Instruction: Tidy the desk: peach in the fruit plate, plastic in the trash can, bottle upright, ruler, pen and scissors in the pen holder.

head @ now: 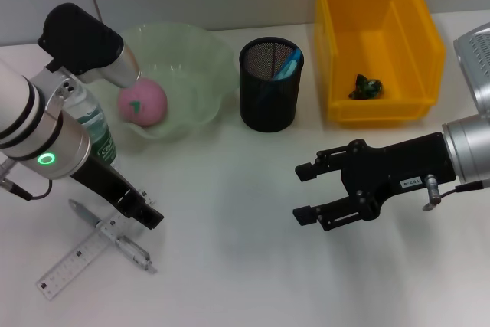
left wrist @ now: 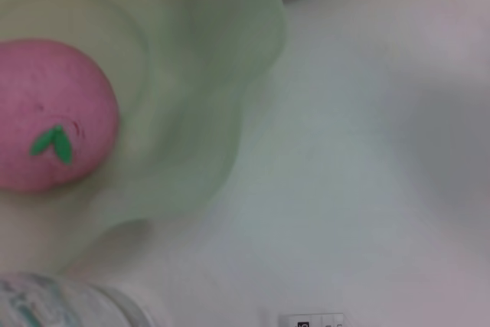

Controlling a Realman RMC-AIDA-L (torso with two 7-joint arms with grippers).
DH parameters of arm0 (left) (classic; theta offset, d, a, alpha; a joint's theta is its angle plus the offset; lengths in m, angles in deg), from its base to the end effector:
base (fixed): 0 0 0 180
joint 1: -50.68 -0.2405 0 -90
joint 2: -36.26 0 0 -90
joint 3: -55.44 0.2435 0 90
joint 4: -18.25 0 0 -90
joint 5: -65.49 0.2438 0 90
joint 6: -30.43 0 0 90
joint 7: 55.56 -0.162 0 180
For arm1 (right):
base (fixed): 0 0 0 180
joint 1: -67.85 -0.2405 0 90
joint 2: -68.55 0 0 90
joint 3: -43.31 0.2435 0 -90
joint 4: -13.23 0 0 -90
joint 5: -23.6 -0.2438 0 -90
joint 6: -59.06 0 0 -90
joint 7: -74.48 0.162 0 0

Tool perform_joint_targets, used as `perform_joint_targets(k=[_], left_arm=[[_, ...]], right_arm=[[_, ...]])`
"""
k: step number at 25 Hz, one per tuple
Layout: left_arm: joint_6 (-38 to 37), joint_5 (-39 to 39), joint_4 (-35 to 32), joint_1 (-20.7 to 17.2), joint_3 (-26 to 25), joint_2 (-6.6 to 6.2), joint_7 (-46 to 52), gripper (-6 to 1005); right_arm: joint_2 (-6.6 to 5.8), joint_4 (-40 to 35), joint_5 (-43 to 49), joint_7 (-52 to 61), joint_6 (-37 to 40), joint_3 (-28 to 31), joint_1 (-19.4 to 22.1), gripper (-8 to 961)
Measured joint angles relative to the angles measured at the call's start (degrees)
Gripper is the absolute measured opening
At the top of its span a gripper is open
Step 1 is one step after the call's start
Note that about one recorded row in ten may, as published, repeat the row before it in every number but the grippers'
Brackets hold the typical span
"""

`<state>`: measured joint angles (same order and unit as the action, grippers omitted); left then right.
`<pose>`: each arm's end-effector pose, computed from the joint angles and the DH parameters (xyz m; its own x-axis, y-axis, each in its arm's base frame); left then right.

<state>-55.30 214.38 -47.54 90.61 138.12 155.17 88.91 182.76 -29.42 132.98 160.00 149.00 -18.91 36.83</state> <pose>-0.1769 0.3904 -0.0417 0.7231 0.6164 -0.3118 0.4987 -0.7782 -0.3818 0.2381 0.3561 -0.0177 0.9119 -0.2911 -0.2894 -0.3069 -0.9517 -0.0100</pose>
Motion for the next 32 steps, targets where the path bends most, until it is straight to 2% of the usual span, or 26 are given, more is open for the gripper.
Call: perform_joint_targets(k=[23, 28, 32], left_arm=[[3.6, 0.9, 4.0, 0.6, 2.3, 0.09, -2.3, 763], [4.0, 0.9, 4.0, 0.6, 2.4, 0.09, -2.5, 550], [4.6, 1.0, 4.0, 0.5, 3.4, 0.11, -2.8, 555]], right_arm=[[0.6, -0.1, 0.0, 0.0, -0.7, 0.2, 0.0, 750], [0.61, -0.1, -0.1, 0.3, -0.7, 0.2, 0.0, 750], [0.61, -0.1, 0.0, 0.6, -0.7, 0.2, -0.1, 750]])
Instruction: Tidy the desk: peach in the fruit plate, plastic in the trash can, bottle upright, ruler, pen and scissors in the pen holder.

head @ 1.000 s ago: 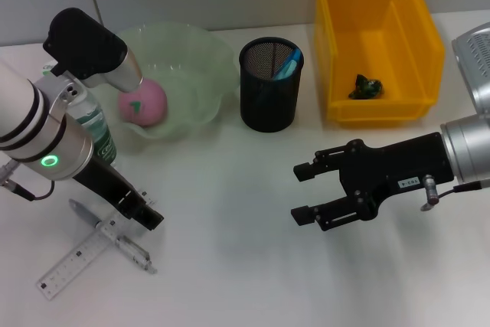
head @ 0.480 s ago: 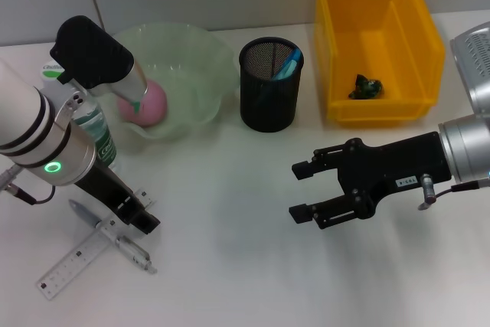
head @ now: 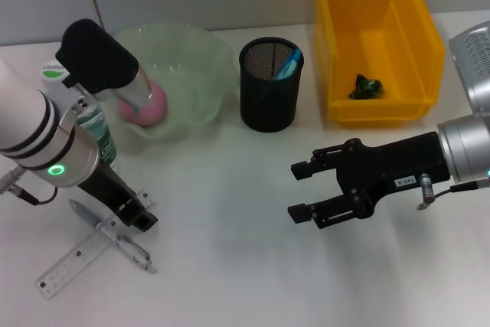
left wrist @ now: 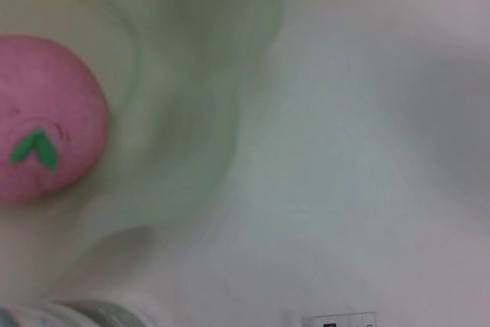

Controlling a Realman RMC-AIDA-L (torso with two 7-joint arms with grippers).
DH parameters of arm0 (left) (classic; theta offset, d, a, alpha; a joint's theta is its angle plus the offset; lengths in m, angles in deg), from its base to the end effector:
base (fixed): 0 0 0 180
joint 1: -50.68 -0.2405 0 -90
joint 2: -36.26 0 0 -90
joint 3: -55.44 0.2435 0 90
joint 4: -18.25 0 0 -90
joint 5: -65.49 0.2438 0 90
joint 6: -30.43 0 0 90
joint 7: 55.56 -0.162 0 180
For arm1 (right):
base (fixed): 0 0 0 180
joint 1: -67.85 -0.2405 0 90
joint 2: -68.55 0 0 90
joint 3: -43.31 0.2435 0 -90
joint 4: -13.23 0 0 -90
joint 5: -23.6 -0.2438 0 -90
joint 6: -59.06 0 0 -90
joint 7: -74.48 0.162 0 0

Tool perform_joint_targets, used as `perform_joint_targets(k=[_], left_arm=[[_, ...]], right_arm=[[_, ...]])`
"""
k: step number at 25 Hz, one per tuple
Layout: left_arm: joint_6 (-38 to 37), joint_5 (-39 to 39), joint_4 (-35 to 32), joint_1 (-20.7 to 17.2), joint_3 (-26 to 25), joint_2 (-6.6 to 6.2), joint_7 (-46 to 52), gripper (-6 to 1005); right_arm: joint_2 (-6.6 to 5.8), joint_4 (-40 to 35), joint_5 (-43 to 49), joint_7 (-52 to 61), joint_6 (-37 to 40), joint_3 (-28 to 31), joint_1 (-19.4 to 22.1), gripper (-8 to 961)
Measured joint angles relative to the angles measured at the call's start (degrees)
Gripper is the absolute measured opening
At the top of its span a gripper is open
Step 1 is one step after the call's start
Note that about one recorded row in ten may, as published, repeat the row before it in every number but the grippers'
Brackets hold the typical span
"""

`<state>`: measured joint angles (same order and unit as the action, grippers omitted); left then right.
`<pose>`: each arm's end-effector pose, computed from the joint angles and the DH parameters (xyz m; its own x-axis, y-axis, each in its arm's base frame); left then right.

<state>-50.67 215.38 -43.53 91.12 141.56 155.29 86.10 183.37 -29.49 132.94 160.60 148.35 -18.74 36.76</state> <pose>-0.1881 0.3922 -0.0585 0.7436 0.5616 -0.3628 0.4299 -0.8172 -0.3838 0.2358 0.3572 -0.0212 0.9059 -0.3009 -0.2979 -0.3188 -0.9477 -0.0122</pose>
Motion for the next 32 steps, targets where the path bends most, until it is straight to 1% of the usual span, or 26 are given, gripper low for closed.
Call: perform_joint_targets(k=[6, 15, 19, 20, 21, 22, 23, 25, 26, 27, 28, 30, 31, 32], left_arm=[[0.8, 1.3, -0.1, -0.2, 1.8, 0.08, 0.3, 530], [0.3, 0.7, -0.9, -0.4, 1.5, 0.06, 0.4, 438], [-0.7, -1.6, -2.3, -0.6, 0.3, -0.03, 0.4, 391], [-1.2, -3.0, -2.9, -0.8, -0.7, -0.11, 0.2, 391], [-2.4, -6.0, -4.3, -1.1, -3.3, -0.32, -0.3, 391], [-2.4, -6.0, -4.3, -1.1, -3.3, -0.32, -0.3, 391], [-3.3, -8.0, -5.0, -1.4, -5.4, -0.36, -0.7, 391], [-5.0, -12.0, -6.0, -1.9, -10.4, -0.49, -1.7, 391], [-6.5, -16.3, -6.3, -2.4, -15.3, -0.53, -3.4, 392], [-6.5, -16.3, -6.3, -2.4, -15.3, -0.53, -3.4, 392], [-7.7, -20.3, -6.1, -3.1, -18.8, -0.59, -5.2, 392], [-8.8, -24.6, -5.5, -4.1, -22.2, -0.68, -7.5, 392], [-9.5, -28.5, -4.1, -5.1, -24.9, -0.78, -9.8, 392], [-9.5, -28.5, -4.1, -5.1, -24.9, -0.78, -9.8, 392]], right_arm=[[-0.03, -0.1, 0.0, 0.6, 0.0, 0.0, -0.1, 749], [-0.04, -0.1, 0.0, 0.8, 0.0, 0.0, -0.1, 749], [-0.04, -0.1, 0.0, 0.8, 0.0, 0.0, -0.1, 749], [-0.04, -0.1, 0.0, 0.8, 0.0, 0.0, -0.1, 748], [-0.04, 0.0, 0.0, 1.1, 0.0, 0.0, -0.2, 748], [-0.04, 0.0, 0.0, 1.1, 0.0, 0.0, -0.2, 748], [-0.07, 0.0, 0.0, 1.4, 0.0, 0.0, -0.2, 748], [-0.17, -0.1, 0.0, 1.8, 0.0, 0.0, -0.3, 748], [-0.3, -0.1, 0.0, 2.1, 0.1, 0.0, -0.3, 748], [-0.3, -0.1, 0.0, 2.1, 0.1, 0.0, -0.3, 748], [-0.38, -0.1, 0.0, 2.3, 0.1, 0.0, -0.4, 748], [-0.43, 0.0, 0.0, 2.4, 0.1, 0.1, -0.4, 748], [-0.49, 0.1, 0.1, 2.4, 0.0, 0.2, -0.4, 748], [-0.49, 0.1, 0.1, 2.4, 0.0, 0.2, -0.4, 748]])
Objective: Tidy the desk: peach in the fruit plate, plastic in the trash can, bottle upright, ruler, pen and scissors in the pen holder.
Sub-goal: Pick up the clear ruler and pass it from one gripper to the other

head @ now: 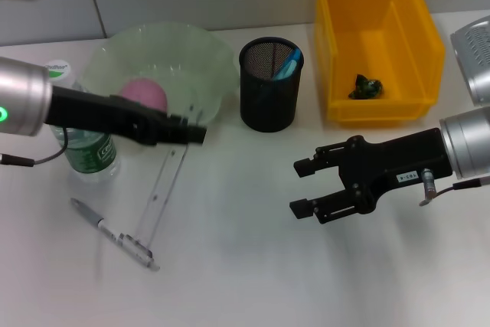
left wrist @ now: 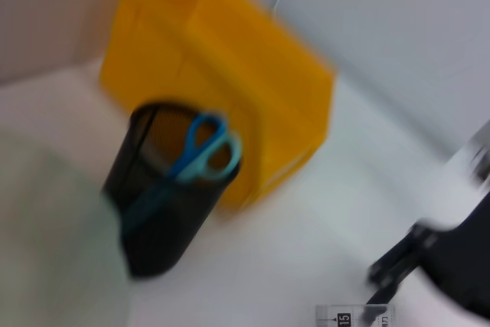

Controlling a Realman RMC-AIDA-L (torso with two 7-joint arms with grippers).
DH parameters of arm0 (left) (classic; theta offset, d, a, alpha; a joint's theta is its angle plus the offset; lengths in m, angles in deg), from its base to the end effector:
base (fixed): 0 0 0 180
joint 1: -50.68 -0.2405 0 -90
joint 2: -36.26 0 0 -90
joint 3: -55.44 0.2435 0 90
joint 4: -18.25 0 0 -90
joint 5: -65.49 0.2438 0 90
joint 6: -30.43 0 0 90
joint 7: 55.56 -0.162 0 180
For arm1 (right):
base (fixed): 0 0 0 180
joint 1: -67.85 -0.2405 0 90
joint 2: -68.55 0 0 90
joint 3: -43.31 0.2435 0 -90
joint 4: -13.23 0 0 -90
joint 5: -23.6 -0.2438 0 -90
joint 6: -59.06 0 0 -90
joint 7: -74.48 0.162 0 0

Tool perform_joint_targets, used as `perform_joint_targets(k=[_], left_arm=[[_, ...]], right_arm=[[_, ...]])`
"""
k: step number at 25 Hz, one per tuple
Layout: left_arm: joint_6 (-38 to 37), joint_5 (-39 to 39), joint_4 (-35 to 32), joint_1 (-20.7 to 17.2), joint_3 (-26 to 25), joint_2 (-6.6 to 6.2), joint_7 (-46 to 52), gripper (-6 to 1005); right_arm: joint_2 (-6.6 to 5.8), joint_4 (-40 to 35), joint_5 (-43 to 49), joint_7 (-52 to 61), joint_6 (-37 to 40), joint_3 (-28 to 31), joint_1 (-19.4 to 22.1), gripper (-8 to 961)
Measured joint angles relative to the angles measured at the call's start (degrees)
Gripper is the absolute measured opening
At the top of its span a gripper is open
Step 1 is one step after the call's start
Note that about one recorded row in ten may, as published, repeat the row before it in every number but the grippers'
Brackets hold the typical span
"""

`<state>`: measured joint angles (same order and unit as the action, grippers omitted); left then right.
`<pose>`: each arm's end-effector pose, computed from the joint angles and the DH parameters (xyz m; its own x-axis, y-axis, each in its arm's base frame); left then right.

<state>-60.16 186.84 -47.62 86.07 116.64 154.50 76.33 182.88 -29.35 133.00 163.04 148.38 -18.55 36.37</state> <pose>-0.1559 0.3930 0.0144 0.7401 0.6394 0.2086 0.6622 -0.7469 -0.0599 0.2358 0.3598 -0.0177 0.8945 -0.3363 -0.2945 -0.3536 -0.9354 -0.0062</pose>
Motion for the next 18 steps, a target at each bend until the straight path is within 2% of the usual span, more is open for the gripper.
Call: perform_joint_targets(k=[3, 4, 5, 9, 13, 14, 15, 18], left_arm=[[-1.5, -7.3, 5.0, -1.1, -5.8, -0.1, -5.5, 392], [-3.0, -11.3, 10.2, -1.4, -10.3, -0.18, -10.2, 392], [-3.0, -11.3, 10.2, -1.4, -10.3, -0.18, -10.2, 392], [-5.2, -17.0, 20.0, -2.2, -17.0, -0.23, -20.5, 391], [-5.2, -21.9, 28.2, -3.6, -18.2, 0.01, -32.4, 391], [-4.9, -24.0, 31.7, -4.0, -18.0, 0.25, -38.4, 391], [-4.9, -24.0, 31.7, -4.0, -18.0, 0.25, -38.4, 391], [-4.4, -26.9, 38.6, -4.0, -17.8, 0.52, -48.4, 391]], right_arm=[[-0.07, 0.0, 0.1, 0.5, -0.1, 0.1, -0.1, 748], [-0.13, -0.1, 0.4, 1.1, -0.3, 0.1, -0.1, 748], [-0.13, -0.1, 0.4, 1.1, -0.3, 0.1, -0.1, 748], [-0.22, -0.2, 1.2, 2.3, -0.6, 0.2, -0.1, 747], [-0.23, -0.2, 1.3, 2.3, -0.7, 0.6, -0.1, 747], [-0.23, -0.2, 1.3, 2.4, -0.7, 0.8, -0.2, 747], [-0.23, -0.2, 1.3, 2.4, -0.7, 0.8, -0.2, 747], [-0.07, -0.1, 1.3, 2.4, -0.8, 0.8, -0.1, 747]])
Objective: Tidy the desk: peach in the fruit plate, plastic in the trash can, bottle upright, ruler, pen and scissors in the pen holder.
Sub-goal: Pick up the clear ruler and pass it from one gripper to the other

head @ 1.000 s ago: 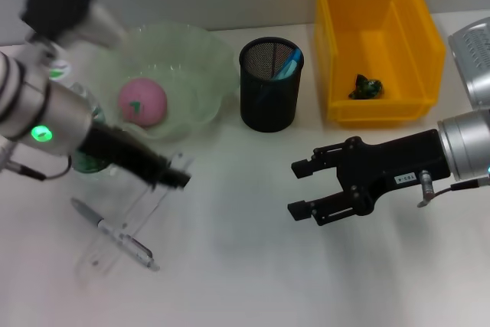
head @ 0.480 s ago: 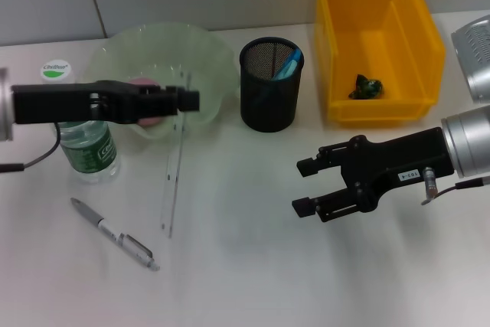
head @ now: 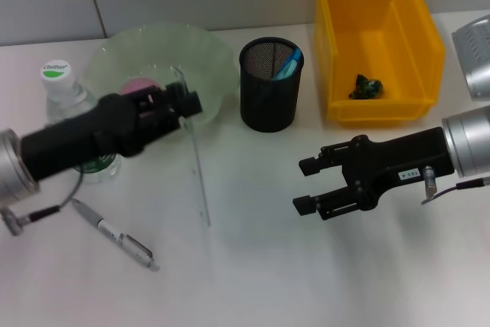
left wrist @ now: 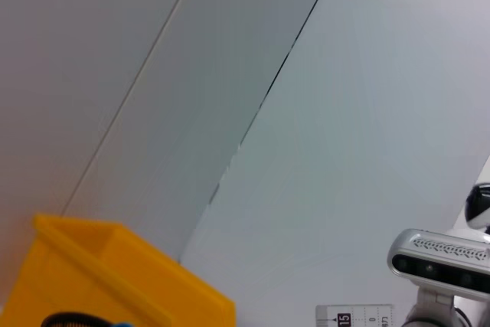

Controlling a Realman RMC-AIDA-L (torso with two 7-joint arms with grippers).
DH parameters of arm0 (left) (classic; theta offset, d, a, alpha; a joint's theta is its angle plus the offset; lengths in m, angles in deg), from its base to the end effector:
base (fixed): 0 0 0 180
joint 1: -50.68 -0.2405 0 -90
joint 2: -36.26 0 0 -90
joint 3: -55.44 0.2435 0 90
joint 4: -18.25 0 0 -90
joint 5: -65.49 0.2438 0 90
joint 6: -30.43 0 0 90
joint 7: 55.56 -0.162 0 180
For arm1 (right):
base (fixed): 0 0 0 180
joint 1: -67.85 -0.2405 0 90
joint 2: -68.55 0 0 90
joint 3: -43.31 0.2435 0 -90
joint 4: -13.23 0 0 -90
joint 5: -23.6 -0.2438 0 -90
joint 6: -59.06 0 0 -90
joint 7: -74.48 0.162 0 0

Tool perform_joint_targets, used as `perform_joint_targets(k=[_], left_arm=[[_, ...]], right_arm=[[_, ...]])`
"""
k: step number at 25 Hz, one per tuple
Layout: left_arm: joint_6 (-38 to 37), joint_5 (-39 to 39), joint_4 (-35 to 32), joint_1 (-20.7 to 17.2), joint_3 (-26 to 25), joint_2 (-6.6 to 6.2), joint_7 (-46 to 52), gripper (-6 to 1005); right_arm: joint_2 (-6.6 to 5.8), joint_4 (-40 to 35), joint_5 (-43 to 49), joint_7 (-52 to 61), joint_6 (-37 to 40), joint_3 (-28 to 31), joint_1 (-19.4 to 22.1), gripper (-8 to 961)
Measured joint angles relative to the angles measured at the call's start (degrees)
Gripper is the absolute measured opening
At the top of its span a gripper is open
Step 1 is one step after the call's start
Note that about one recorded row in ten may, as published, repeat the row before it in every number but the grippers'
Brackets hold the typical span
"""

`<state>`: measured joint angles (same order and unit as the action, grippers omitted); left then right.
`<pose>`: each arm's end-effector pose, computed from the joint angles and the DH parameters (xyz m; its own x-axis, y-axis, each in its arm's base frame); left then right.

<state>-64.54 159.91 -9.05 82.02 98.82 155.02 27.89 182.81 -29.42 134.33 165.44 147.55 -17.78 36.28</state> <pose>-0.2277 0.3514 -0.0144 0.5086 0.4135 0.7552 0.5271 -0.8431 0.1066 0.2399 0.3627 -0.0159 0.8826 -0.3767 -0.2814 -0.3971 -0.9176 -0.0170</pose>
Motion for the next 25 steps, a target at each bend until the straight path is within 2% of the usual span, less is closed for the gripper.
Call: perform_joint_targets(k=[1, 2, 5, 6, 7, 10, 11, 13, 15, 16, 19, 21, 25], left_arm=[[0.6, -1.2, 3.8, 0.2, 0.0, 0.22, -5.6, 391], [0.6, -1.2, 3.8, 0.2, 0.0, 0.22, -5.6, 392], [1.9, -4.2, 9.4, 0.3, 0.0, 0.41, -14.3, 393], [3.1, -7.0, 14.1, 0.6, 0.0, 0.42, -20.6, 394], [3.1, -7.0, 14.1, 0.6, 0.0, 0.42, -20.6, 395], [3.8, -11.2, 20.1, 0.9, -0.3, 0.42, -29.2, 397], [3.6, -14.0, 23.9, 1.0, -0.5, 0.41, -35.3, 398], [3.3, -15.3, 25.7, 1.1, -0.6, 0.41, -38.1, 400], [3.0, -17.0, 28.8, 1.6, -1.1, 0.41, -42.3, 401], [2.7, -17.6, 31.1, 2.0, -2.3, 0.41, -45.6, 402], [2.6, -17.4, 33.9, 2.4, -4.9, 0.41, -49.5, 405], [2.6, -17.2, 36.2, 2.7, -7.2, 0.41, -52.7, 406], [2.6, -17.2, 38.7, 3.2, -9.6, 0.41, -56.1, 410]], right_arm=[[0.22, 0.1, 0.0, 0.0, -0.1, 0.0, 0.2, 747], [0.22, 0.1, 0.0, 0.0, -0.1, 0.0, 0.2, 747], [0.59, 0.2, 0.0, -0.3, -0.1, 0.0, 0.4, 747], [0.84, 0.2, 0.0, -0.6, -0.2, 0.0, 0.8, 747], [0.84, 0.2, 0.0, -0.6, -0.2, 0.0, 0.8, 747], [1.53, 0.3, 0.0, -1.8, -0.9, 0.0, 1.8, 746], [2.3, 0.2, -0.2, -3.3, -1.6, 0.3, 2.6, 746], [2.74, 0.2, -0.3, -4.1, -1.9, 0.7, 2.9, 746], [3.74, 0.2, -0.4, -6.1, -2.2, 2.1, 3.5, 746], [4.65, 0.7, -0.8, -8.6, -2.2, 3.9, 3.9, 746], [5.1, 2.5, -2.7, -12.0, -2.6, 5.1, 4.1, 746], [5.13, 7.0, -8.8, -18.3, -3.6, 5.6, 4.2, 746], [5.11, 10.6, -14.4, -24.4, -4.5, 5.8, 4.5, 746]])
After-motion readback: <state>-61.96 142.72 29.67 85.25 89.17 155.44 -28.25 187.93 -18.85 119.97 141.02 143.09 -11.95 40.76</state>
